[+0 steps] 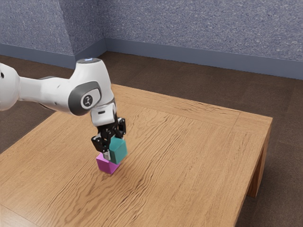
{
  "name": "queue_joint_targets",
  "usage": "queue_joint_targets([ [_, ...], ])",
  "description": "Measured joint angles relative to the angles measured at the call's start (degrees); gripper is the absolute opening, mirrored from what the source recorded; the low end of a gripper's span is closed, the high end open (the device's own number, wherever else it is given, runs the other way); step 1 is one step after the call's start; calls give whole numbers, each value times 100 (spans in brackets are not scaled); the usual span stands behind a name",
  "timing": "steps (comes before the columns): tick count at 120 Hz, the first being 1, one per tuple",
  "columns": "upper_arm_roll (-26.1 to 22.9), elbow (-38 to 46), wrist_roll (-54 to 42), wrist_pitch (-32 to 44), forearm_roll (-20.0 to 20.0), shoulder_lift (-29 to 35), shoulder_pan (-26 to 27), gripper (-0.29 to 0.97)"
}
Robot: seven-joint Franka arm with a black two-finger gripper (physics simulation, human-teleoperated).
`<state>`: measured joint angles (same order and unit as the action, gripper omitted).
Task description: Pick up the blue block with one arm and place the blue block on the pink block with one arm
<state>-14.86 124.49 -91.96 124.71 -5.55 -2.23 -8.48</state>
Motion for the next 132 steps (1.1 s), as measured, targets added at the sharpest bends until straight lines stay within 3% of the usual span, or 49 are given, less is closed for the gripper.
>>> queue_joint_targets([
  [57, 434, -624, -561, -31, 7, -738, -66, 35],
  [132, 493, -402, -1067, -38, -74, -554, -308, 35],
])
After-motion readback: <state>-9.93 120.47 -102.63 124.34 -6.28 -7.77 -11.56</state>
